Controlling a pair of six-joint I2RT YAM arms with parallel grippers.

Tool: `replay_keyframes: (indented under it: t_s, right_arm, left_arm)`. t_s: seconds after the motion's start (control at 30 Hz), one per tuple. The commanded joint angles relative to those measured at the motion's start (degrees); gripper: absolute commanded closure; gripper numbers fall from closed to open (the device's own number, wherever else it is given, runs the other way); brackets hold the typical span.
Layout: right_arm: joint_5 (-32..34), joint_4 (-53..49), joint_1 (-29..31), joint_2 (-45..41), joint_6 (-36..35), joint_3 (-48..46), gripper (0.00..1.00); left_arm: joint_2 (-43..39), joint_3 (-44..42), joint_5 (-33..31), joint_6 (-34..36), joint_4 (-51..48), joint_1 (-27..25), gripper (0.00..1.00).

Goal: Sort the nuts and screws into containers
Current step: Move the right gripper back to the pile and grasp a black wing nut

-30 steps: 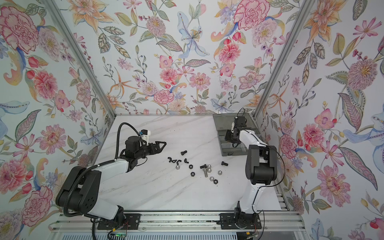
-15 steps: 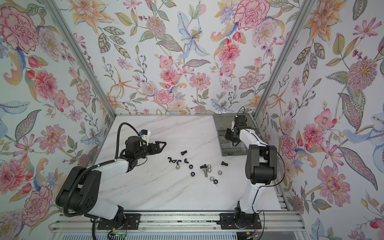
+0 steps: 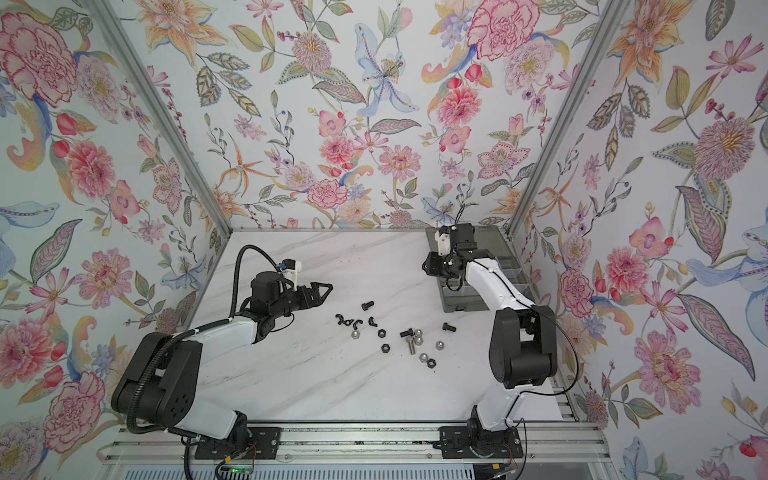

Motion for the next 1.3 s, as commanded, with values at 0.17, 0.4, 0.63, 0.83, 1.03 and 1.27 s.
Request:
replay_keyframes:
  t_s: [0.17,0.4,0.63,0.83,1.03,1.27]
  right_arm:
    - [-0.9,-1.3,9.1,-1.3,-5.1,-2.0,0.62]
    - [-2.2,-1.2,17.3,1.8,-8.4,-0.5,0.6]
    - [-1.6,-0.6,24.1,8.0,-15.5,3.3,0.6]
    - [2.9,0.1,28.5,12.8,-13.2,7.5,0.61]
    - [6.6,0.2,32.0,17.0,-7.3,10.6,0.63]
    - [9.0,2.7,35.1,21.4,-0.5,12.3,0.67]
  left_arm:
    - [-1.9,-0.2,-0.3,1.1,-0.3,-0.5,0.01]
    - [-3.1,-2.3,-0.1,0.6,-0.1,1.0,0.0]
    - [-3.9,-4.2,1.0,0.1,0.5,3.0,0.01]
    - [-5.0,-5.6,0.6,-0.1,0.3,4.0,0.01]
    - [-5.7,-6.8,0.5,0.1,0.1,5.4,0.01]
    - [-6.2,-8.2,0.8,0.3,0.8,6.8,0.01]
